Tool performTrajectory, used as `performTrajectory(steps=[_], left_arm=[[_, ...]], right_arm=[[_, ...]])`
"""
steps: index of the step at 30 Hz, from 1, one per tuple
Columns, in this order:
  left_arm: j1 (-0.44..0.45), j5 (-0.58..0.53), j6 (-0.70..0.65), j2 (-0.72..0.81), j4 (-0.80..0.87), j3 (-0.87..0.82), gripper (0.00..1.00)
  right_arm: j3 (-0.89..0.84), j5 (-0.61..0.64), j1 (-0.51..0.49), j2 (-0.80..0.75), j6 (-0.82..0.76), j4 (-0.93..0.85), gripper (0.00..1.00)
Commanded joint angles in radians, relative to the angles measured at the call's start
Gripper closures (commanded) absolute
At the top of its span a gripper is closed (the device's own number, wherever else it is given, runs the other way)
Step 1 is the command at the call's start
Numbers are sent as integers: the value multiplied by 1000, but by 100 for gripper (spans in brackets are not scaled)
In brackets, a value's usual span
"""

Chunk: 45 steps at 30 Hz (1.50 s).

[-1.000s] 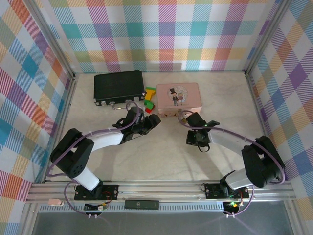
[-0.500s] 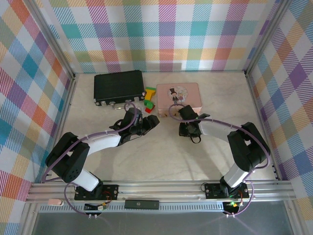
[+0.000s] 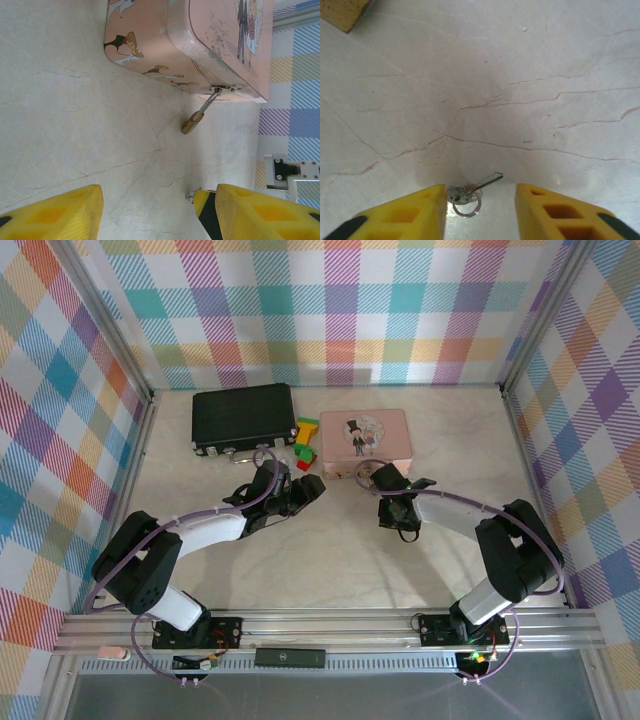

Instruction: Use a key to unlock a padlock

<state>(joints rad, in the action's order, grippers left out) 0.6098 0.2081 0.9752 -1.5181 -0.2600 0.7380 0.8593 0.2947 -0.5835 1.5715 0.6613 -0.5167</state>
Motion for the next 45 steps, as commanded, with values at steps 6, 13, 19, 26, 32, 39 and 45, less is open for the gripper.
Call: performTrajectory(steps=[6,13,19,26,32,39,45], left_arm=[[-18,-32,-17,34,37,-8,39],[-27,-29,-18,30,38,-13,40],[-30,-21,-15,25,30,-13,39],[-29,26,62,41,-49,-40,40],[-7,123,192,42,-262,-79,40],[25,176,174,73,-401,-77,42],[41,206,148,96,-513,-90,43]], right_arm=[[21,-43,-13,86,24,40,75],[8,-36,-27,68,19,43,94],[-8,-35,-27,-38,-123,67,100],[-14,-171,-14,-194,-327,124,100],[-99,-557,-6,-392,-550,323,100],[-40,-740,-1,-444,-621,305,100],[5,-782,-1,-396,-617,308,100]])
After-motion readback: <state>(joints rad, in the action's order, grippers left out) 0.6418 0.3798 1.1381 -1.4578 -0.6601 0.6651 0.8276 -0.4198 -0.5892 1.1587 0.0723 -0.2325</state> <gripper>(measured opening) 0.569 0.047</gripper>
